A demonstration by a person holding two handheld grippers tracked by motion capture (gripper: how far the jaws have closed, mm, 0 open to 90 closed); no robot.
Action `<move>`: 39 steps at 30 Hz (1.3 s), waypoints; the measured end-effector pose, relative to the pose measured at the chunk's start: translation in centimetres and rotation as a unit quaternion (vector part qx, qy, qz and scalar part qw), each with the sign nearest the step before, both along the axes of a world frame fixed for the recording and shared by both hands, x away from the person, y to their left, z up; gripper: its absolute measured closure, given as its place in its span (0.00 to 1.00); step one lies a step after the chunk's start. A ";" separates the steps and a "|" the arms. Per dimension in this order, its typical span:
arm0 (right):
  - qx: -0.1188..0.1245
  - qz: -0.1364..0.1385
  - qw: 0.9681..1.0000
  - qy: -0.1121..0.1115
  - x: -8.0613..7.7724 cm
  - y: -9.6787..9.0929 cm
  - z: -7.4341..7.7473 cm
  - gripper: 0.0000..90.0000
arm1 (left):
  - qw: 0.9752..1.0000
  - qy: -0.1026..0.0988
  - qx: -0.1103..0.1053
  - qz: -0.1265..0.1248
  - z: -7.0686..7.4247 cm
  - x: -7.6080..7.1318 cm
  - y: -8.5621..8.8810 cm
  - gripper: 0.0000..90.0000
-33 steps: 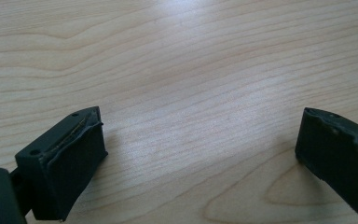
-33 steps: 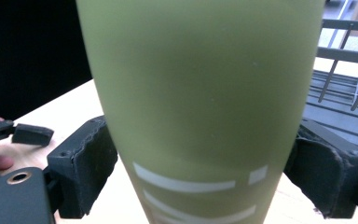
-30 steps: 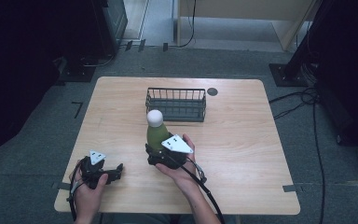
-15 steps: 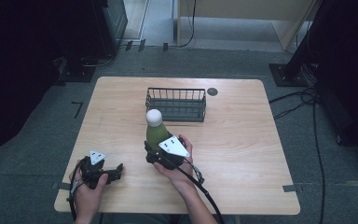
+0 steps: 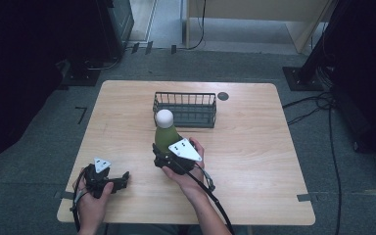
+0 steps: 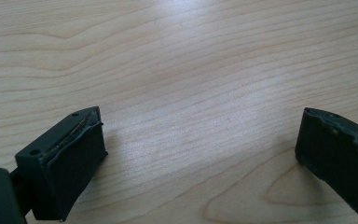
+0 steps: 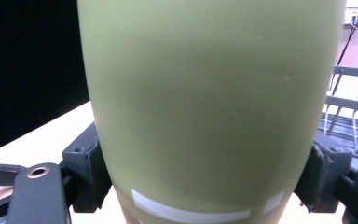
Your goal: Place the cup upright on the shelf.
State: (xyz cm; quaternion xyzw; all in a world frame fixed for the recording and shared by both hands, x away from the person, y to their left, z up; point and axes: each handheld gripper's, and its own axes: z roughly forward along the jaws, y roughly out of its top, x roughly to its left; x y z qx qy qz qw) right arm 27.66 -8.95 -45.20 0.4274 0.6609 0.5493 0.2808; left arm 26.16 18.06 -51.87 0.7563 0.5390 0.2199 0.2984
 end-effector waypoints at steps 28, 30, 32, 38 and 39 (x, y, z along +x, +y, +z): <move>0.014 -0.036 0.999 0.000 3.9 -1.7 4.4 0.22 | 1.000 0.000 0.000 0.000 0.0 0.0 0.0 0.02; 0.015 -0.040 0.999 -0.003 4.3 -2.0 4.9 0.22 | 1.000 -0.001 -0.001 0.001 0.0 0.0 0.0 0.02; 0.014 -0.043 0.999 -0.005 4.5 -2.1 5.1 0.22 | 1.000 -0.001 -0.001 0.001 0.0 0.0 0.0 0.02; 0.020 -0.056 0.998 -0.010 5.7 -3.0 6.6 0.22 | 1.000 -0.001 -0.001 0.001 0.0 0.0 0.0 0.02; 0.018 -0.059 0.998 -0.013 5.9 -3.1 6.8 0.22 | 1.000 -0.001 -0.001 0.001 0.0 0.0 0.0 0.02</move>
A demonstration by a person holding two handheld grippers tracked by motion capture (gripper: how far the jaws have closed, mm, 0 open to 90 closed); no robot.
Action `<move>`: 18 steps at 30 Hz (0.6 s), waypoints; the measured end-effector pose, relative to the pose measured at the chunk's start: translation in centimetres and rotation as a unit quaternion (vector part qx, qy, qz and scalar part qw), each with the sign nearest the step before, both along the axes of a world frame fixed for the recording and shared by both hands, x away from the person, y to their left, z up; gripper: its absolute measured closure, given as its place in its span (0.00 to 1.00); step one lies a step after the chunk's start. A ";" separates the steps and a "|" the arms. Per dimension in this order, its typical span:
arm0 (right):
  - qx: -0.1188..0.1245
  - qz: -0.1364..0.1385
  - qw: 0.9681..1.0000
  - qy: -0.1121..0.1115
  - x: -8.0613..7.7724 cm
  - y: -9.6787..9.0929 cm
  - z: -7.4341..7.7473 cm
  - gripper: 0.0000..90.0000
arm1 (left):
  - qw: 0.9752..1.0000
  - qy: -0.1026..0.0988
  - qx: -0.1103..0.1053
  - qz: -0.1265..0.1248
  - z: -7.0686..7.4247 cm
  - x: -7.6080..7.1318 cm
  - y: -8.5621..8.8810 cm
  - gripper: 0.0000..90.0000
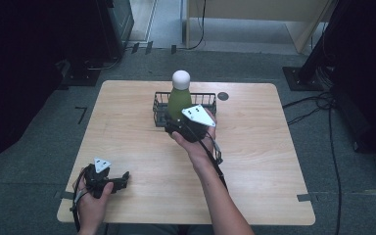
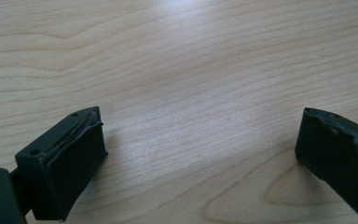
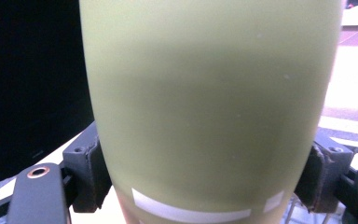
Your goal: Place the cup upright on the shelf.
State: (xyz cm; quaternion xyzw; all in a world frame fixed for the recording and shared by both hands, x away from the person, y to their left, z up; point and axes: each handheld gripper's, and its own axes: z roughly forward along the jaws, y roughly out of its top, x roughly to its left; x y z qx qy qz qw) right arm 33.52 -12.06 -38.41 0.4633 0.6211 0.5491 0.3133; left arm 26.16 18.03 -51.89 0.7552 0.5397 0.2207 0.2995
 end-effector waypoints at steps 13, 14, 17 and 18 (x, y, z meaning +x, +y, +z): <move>-0.005 -0.024 1.000 -0.005 1.8 -1.4 1.5 0.22 | 1.000 0.000 -0.001 0.000 0.0 0.0 0.0 0.02; -0.002 -0.027 1.000 -0.006 2.0 -1.7 1.6 0.22 | 1.000 0.000 0.000 0.000 0.0 0.0 0.0 0.02; -0.003 -0.029 1.000 -0.005 2.3 -1.9 1.7 0.22 | 1.000 0.000 -0.001 0.000 0.0 0.0 0.0 0.02; -0.005 -0.034 0.999 -0.004 2.6 -2.0 1.7 0.22 | 1.000 0.000 -0.001 0.001 0.0 0.0 0.0 0.02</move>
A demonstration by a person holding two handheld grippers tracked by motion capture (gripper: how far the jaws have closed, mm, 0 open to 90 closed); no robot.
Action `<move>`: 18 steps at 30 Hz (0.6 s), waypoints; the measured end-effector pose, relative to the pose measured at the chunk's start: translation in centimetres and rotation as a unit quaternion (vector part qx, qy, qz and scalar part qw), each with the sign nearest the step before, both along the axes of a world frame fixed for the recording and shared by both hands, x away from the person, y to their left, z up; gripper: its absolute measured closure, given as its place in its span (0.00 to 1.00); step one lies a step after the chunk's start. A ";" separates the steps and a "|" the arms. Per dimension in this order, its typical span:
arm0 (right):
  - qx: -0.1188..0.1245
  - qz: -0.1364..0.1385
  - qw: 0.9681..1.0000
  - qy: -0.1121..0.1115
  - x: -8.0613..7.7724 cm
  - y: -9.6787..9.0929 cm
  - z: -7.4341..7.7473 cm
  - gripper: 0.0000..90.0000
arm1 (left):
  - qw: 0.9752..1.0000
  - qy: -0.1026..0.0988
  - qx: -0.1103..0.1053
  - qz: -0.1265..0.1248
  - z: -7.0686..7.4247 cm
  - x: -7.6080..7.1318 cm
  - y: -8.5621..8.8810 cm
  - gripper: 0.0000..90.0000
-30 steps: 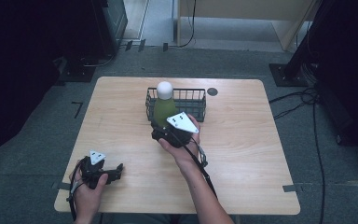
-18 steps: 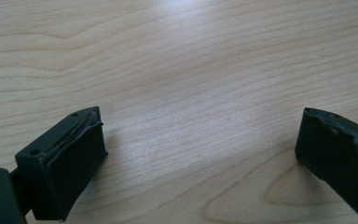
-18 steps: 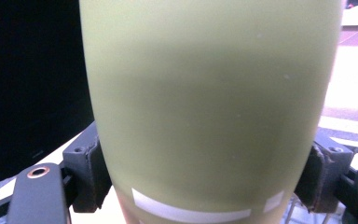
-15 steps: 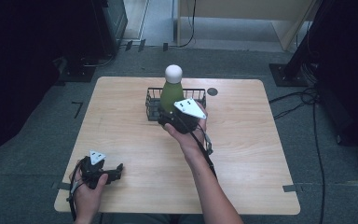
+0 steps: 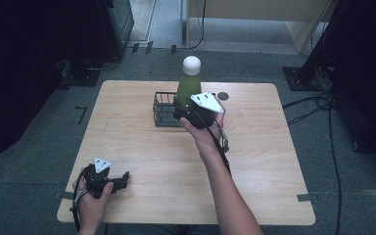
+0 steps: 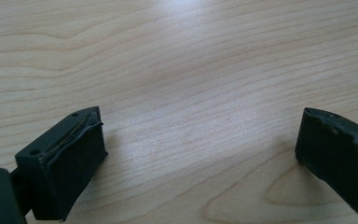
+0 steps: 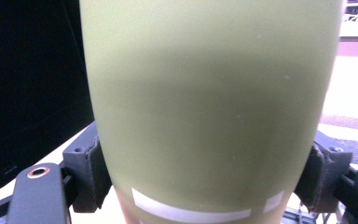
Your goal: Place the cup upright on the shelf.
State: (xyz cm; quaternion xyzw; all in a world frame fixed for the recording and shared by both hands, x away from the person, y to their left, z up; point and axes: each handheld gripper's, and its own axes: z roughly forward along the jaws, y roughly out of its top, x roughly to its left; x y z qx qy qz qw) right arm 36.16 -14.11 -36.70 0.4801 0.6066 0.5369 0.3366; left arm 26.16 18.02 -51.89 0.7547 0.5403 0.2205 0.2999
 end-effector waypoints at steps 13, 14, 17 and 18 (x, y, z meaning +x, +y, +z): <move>0.003 -0.022 1.000 0.003 2.3 -1.4 0.4 0.22 | 1.000 0.001 0.002 -0.001 0.0 0.0 0.0 0.02; 0.002 -0.025 1.000 0.002 2.6 -1.5 0.5 0.22 | 1.000 0.001 0.001 -0.001 0.0 0.0 0.0 0.02; -0.001 -0.030 1.000 0.002 3.3 -1.8 0.5 0.22 | 1.000 0.001 0.002 -0.001 0.0 0.0 0.0 0.02; -0.004 -0.034 0.999 0.003 3.7 -2.0 0.5 0.22 | 1.000 0.001 0.002 -0.001 0.0 0.0 0.0 0.02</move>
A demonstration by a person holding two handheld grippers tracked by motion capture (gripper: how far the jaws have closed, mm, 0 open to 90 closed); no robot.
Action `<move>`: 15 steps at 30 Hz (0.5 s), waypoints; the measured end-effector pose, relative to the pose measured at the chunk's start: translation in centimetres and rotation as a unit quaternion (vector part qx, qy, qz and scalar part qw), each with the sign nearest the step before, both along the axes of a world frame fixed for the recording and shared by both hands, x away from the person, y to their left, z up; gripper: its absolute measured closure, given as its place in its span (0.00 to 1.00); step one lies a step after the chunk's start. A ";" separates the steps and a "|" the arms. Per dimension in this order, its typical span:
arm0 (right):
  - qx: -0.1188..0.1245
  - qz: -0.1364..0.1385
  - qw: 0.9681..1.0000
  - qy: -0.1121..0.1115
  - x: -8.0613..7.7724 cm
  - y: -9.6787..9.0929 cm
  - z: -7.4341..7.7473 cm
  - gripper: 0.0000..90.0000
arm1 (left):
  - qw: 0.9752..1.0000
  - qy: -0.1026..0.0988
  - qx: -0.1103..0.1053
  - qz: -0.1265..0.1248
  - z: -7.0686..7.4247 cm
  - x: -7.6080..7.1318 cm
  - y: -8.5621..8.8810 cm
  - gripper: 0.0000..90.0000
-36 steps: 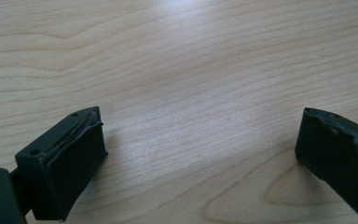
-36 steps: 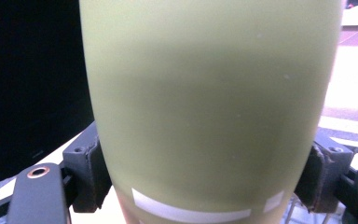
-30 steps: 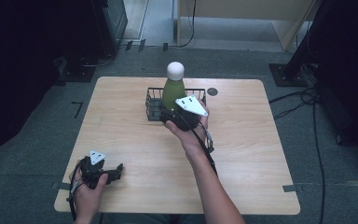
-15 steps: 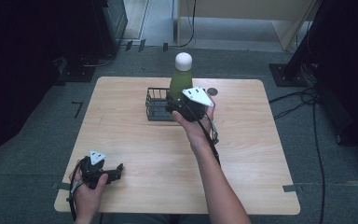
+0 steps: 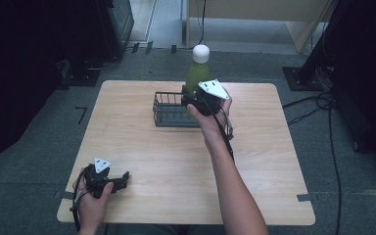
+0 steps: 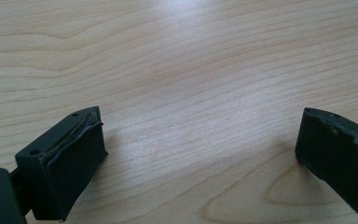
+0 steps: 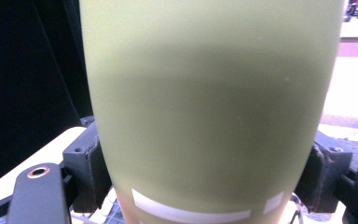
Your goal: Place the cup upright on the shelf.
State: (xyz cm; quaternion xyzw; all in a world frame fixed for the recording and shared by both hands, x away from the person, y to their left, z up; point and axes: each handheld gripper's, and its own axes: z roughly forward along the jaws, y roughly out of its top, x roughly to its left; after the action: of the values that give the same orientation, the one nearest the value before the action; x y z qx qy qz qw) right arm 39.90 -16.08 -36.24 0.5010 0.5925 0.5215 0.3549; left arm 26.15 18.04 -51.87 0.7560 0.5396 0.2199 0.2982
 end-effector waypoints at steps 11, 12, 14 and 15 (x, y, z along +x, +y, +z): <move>0.000 -0.032 0.999 0.003 2.5 -1.0 -0.6 0.22 | 1.000 0.000 0.000 0.000 0.0 0.0 0.0 0.02; 0.001 -0.034 0.999 0.003 2.7 -1.0 -0.6 0.22 | 1.000 0.000 0.000 0.000 0.0 0.0 0.0 0.02; 0.001 -0.037 0.999 0.003 3.0 -1.2 -0.7 0.22 | 1.000 0.000 0.000 0.000 0.0 0.0 0.0 0.02; 0.002 -0.038 0.999 0.003 3.2 -1.3 -0.8 0.22 | 1.000 0.000 0.000 0.000 0.0 0.0 0.0 0.02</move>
State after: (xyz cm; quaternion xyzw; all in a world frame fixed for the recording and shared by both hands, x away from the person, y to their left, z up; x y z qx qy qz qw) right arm 43.10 -17.37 -37.07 0.5258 0.5729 0.5073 0.3716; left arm 26.15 18.04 -51.87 0.7559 0.5398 0.2196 0.2983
